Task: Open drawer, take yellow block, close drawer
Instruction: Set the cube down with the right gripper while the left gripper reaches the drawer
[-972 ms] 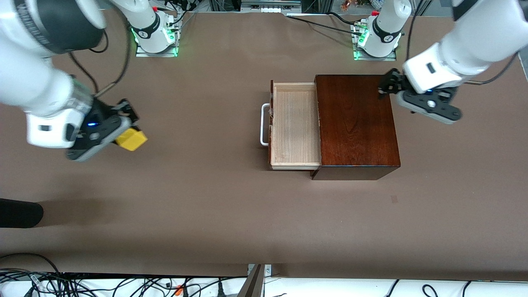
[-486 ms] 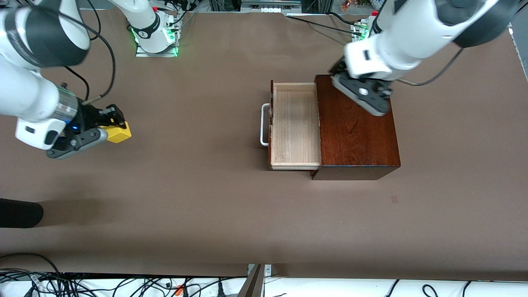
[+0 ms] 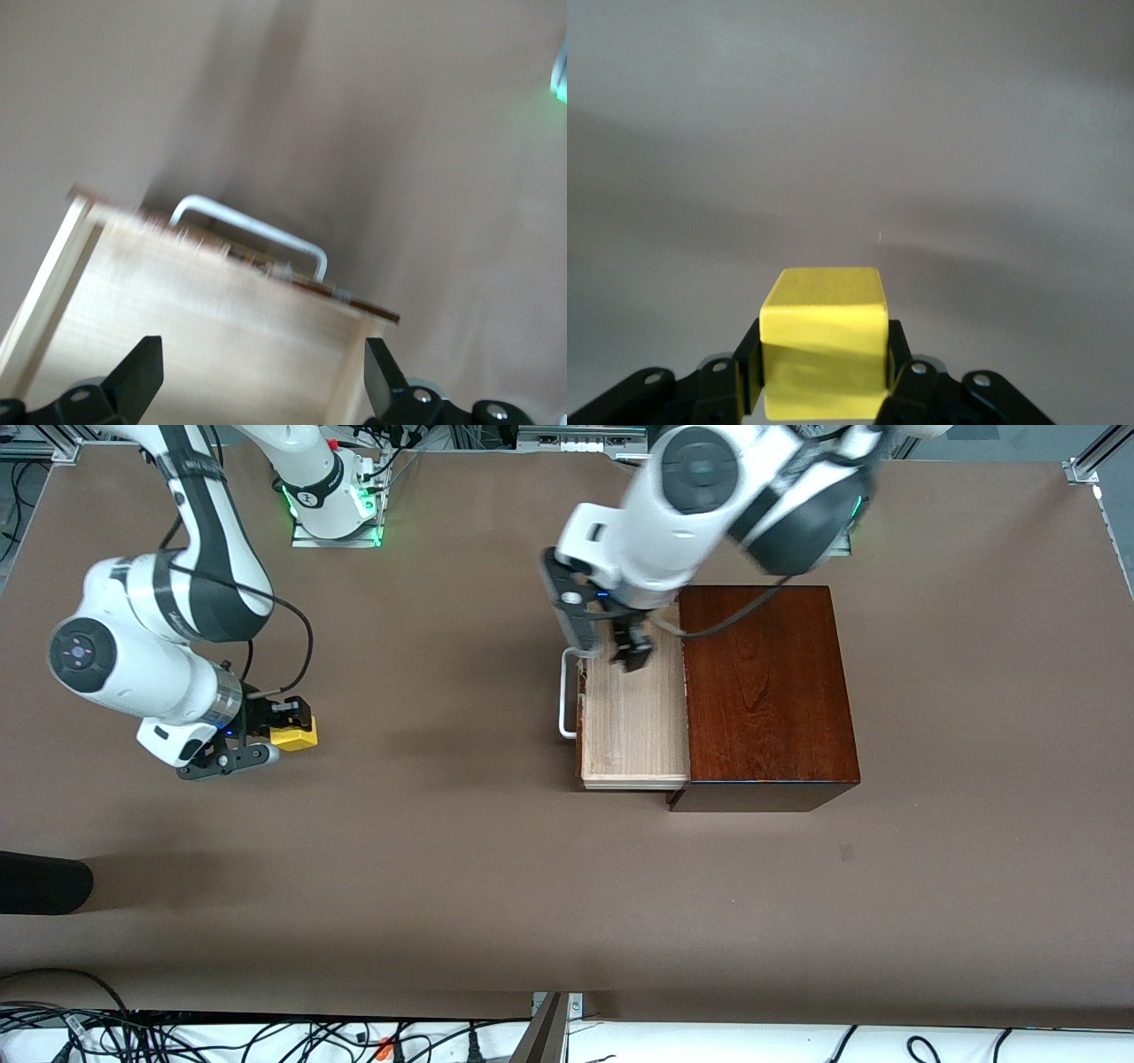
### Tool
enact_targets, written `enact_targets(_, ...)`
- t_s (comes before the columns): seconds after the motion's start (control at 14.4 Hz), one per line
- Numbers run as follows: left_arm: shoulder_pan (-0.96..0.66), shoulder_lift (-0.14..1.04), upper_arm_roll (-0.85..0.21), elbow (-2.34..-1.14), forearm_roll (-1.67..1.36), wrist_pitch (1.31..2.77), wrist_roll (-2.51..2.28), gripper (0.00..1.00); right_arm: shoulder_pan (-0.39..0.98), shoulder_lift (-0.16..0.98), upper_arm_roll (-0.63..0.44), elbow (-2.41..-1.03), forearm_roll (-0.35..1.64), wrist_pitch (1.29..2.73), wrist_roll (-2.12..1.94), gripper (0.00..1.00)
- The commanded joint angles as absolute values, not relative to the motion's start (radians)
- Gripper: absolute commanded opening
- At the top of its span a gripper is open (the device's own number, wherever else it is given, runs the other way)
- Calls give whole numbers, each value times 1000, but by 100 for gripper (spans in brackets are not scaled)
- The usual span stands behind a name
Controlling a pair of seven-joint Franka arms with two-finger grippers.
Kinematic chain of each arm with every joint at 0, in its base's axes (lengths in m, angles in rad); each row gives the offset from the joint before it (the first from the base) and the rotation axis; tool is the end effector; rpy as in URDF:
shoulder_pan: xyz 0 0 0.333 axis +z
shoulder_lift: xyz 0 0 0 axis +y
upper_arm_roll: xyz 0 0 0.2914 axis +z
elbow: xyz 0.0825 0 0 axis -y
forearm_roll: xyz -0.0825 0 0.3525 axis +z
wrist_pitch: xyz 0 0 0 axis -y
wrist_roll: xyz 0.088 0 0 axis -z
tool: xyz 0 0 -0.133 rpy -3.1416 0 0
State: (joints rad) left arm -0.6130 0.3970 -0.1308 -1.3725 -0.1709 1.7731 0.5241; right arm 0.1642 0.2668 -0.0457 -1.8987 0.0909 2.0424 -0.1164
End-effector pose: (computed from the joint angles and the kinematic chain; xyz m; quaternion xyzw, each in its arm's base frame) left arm 0.4658 -0.4377 0.4528 0.8137 -0.5710 -0.0085 0.1085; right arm 0.5609 0.0747 0.3207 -0.9931 -0.0944 0.0612 0.0330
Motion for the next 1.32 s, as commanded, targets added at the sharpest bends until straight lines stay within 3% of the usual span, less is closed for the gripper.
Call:
enact_targets(0.0,-690,474,-117,-1316,-94,1819,623,100,149,282,-38,-1945,63,2107,-91,0)
enact_targets(0.42,-785,589,-117,-1325,124,1887,841,100,101,408,-38,-1960,66,2216,-89,0)
enact_targets(0.76,-802,649,-115,-1327,143,1899,764,100,92,483,-40,-1960,64,2292,-92,8)
enact_targets(0.83,-802,658,-115,-1327,155,1908,764,100,92,492,-40,-1960,64,2301,-94,17)
enact_targets(1.25,-804,687,-115,-1348,221,1916,735,100,92,511,-52,-1959,64,2315,-101,47)
